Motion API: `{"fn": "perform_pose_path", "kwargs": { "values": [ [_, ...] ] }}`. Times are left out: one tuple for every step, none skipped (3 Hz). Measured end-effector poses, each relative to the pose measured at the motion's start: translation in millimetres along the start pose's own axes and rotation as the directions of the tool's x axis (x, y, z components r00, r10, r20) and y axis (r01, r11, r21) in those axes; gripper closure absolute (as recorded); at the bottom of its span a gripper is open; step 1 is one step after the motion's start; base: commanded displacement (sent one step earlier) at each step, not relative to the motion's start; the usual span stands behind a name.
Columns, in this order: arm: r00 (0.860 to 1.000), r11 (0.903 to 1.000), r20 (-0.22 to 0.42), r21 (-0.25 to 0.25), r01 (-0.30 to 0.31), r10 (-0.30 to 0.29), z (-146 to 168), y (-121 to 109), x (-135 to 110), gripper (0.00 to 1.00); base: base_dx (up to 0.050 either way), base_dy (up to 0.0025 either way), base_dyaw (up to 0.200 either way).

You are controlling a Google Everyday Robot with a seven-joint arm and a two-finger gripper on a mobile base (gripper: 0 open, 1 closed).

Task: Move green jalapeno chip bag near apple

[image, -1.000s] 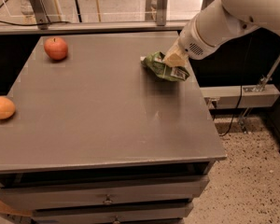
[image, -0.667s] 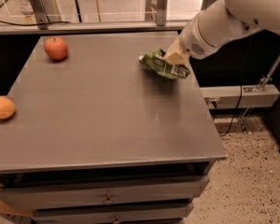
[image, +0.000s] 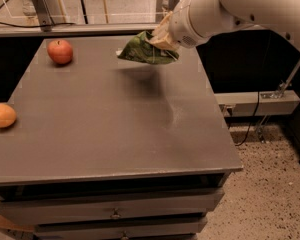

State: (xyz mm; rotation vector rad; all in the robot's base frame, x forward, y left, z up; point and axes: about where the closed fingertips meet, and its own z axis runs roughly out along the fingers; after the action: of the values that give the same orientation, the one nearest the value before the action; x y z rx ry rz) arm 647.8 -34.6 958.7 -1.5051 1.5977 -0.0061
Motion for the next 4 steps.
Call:
{"fn": "perform_pose_path", "kwargs": {
  "values": [
    [0.990,0.9923,0.067,0.027,0.121,-0.122,33.9,-12.2,-34.5,1.00,0.000,0.00000,0.000],
    [0.970,0.9768,0.113,0.034,0.212,-0.214,78.2,-19.7,-62.8,1.00,0.000,0.00000,0.000],
    [0.950,0.9610,0.143,0.027,0.275,-0.276,120.7,-22.5,-84.0,1.00,0.000,0.00000,0.000],
    [0.933,0.9486,0.177,0.010,0.316,-0.313,157.1,-15.5,-103.8,1.00,0.000,0.00000,0.000]
  ]
}}
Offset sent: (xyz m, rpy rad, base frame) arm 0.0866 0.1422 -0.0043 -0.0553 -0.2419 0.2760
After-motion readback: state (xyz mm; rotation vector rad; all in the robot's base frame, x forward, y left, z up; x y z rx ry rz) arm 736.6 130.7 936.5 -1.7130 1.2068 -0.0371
